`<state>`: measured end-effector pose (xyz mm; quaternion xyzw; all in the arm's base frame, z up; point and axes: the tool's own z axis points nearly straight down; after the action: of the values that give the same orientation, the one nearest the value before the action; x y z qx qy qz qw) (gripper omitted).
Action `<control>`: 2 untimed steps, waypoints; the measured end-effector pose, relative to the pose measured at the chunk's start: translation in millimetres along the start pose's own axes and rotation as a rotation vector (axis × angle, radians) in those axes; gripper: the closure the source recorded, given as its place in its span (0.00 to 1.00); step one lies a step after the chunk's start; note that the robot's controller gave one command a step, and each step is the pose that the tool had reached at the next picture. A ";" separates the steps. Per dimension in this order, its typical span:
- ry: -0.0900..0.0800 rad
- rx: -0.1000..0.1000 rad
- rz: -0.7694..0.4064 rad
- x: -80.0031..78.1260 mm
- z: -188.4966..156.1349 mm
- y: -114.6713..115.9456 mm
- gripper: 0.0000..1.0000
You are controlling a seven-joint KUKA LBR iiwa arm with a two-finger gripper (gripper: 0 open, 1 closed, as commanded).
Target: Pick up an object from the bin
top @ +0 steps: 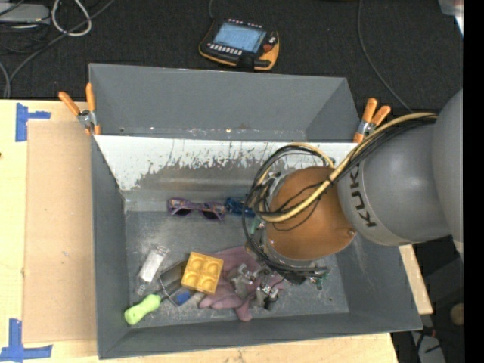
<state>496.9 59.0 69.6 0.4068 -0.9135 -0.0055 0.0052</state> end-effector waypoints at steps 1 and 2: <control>0.001 -0.002 0.000 0.5 -6.8 1.0 1.00; 0.001 -0.002 0.002 0.2 -21.0 1.6 1.00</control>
Offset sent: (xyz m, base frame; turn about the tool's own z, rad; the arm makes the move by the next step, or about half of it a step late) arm -0.0007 0.0000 0.0357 -0.0001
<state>495.9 59.8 90.6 0.4060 -0.9138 -0.0064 0.0061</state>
